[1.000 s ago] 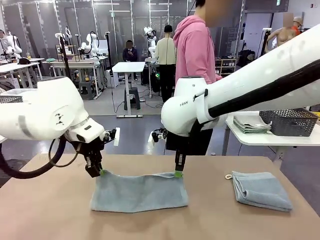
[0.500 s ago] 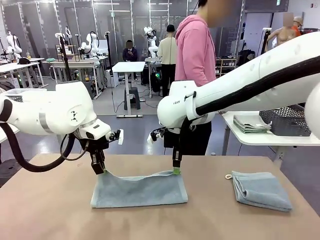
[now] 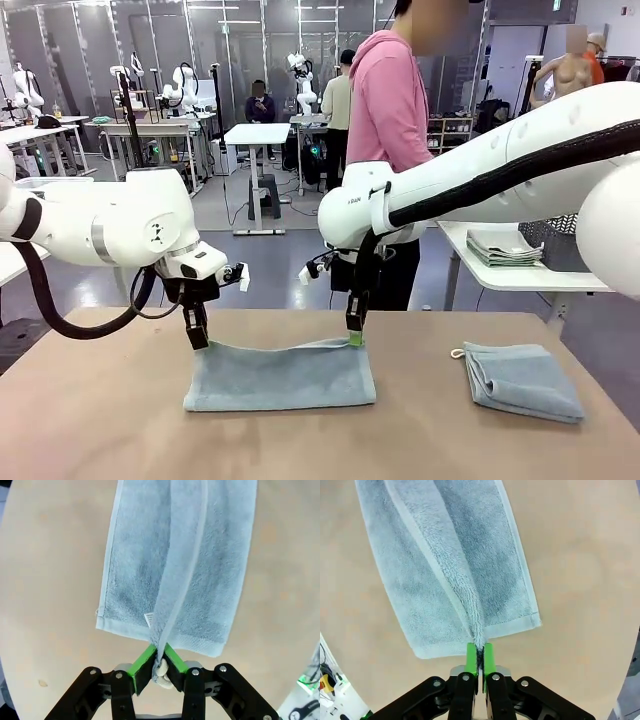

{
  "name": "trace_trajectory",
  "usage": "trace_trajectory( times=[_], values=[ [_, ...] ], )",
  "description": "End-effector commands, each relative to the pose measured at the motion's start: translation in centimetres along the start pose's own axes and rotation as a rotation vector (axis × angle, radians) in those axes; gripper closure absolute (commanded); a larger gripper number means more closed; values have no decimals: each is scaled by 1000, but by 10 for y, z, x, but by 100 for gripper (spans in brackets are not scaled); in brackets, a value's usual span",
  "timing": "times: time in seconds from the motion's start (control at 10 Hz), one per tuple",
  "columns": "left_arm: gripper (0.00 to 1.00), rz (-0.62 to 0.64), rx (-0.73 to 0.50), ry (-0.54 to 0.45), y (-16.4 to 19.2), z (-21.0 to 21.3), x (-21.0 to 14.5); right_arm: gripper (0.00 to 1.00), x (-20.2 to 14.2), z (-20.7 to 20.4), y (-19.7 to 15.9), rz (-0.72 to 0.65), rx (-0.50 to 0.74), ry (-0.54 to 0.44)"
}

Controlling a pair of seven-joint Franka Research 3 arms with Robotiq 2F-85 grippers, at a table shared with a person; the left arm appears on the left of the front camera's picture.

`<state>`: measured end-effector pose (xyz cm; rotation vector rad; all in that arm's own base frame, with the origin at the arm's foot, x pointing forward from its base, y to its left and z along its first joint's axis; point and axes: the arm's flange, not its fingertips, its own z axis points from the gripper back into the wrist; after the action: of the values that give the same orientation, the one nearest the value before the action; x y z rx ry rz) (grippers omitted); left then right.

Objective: Fold the towels and place them in the basket.
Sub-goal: When a person lays out a Towel with hook on the table, fold it in half twice.

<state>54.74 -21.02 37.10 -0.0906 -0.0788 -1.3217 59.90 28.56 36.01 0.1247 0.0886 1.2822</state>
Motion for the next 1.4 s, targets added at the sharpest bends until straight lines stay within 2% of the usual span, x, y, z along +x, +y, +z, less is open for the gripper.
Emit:
trace_trajectory(
  times=[0.0,0.1,0.2,0.5,0.6,0.7,0.8,0.9,1.3],
  values=[
    [100,-19,10,15,5,1,3,100,1,3,3,3,-2,4],
    [100,-150,40,-1,-1,4,2,100,0,7,9,39,-35,-20],
    [100,0,0,5,1,-2,-1,100,0,1,0,0,0,-1],
    [100,0,0,5,1,-2,-1,100,0,1,0,0,0,-1],
    [90,-24,5,7,1,-2,-1,94,2,1,2,8,-2,-5],
    [90,-68,48,-8,2,-4,-7,94,1,-6,-5,42,14,-22],
    [90,-113,85,17,7,-7,-7,94,2,-14,-10,42,10,-11],
    [90,-158,119,27,9,-11,-3,94,3,-20,-13,63,13,-47],
    [90,-208,145,1,16,-31,-1,94,-1,-34,-17,86,-13,-74]
  ],
)
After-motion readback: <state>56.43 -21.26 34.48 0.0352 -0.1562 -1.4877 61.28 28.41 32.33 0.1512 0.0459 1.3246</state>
